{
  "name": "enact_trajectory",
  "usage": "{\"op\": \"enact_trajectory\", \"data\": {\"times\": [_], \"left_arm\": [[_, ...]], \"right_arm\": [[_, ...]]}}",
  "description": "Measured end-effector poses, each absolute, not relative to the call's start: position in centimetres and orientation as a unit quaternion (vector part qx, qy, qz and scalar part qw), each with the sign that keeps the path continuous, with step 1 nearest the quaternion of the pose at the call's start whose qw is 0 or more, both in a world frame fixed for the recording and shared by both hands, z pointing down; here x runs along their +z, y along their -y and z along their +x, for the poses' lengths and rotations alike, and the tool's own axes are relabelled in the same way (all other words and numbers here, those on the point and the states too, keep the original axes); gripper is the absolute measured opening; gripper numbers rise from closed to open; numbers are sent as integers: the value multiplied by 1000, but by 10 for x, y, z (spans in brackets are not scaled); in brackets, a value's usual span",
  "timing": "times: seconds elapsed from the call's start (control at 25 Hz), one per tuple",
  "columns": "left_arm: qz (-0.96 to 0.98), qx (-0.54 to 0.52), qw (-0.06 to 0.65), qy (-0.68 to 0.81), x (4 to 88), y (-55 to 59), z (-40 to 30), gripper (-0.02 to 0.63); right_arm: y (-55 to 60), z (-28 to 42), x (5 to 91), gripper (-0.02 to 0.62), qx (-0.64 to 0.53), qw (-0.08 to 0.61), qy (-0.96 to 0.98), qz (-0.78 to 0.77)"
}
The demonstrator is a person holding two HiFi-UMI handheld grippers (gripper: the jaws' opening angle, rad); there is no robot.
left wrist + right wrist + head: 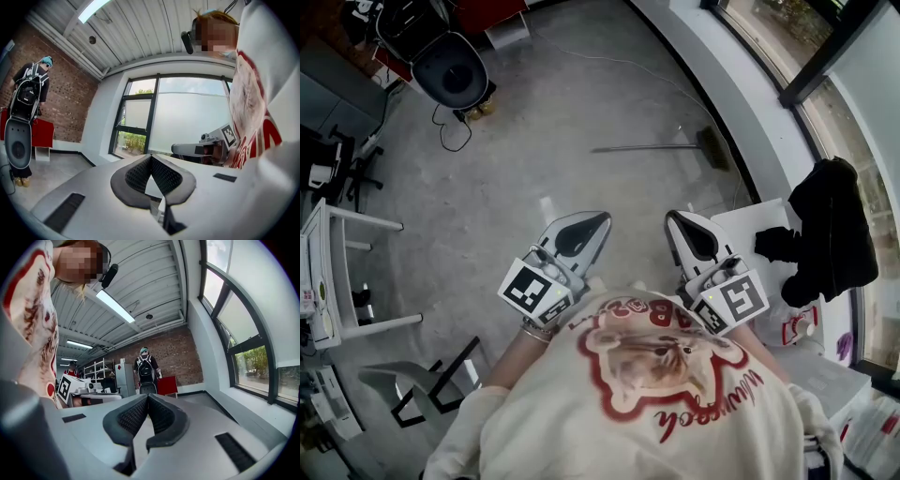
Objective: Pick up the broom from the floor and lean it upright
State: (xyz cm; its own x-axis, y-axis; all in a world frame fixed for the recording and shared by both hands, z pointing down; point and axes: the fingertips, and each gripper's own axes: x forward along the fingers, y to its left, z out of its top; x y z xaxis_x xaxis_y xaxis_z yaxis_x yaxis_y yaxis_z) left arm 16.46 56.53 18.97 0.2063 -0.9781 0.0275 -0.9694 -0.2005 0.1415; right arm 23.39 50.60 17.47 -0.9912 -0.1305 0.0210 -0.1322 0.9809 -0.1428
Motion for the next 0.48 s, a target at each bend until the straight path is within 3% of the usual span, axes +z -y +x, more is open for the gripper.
{"op": "enact_trajectory", "data": {"times": [0.48], "left_arm": [[737,-45,47,672,183,-530,153,17]], "right_arm": [[-469,251,184,25,62,15,996,57]]}}
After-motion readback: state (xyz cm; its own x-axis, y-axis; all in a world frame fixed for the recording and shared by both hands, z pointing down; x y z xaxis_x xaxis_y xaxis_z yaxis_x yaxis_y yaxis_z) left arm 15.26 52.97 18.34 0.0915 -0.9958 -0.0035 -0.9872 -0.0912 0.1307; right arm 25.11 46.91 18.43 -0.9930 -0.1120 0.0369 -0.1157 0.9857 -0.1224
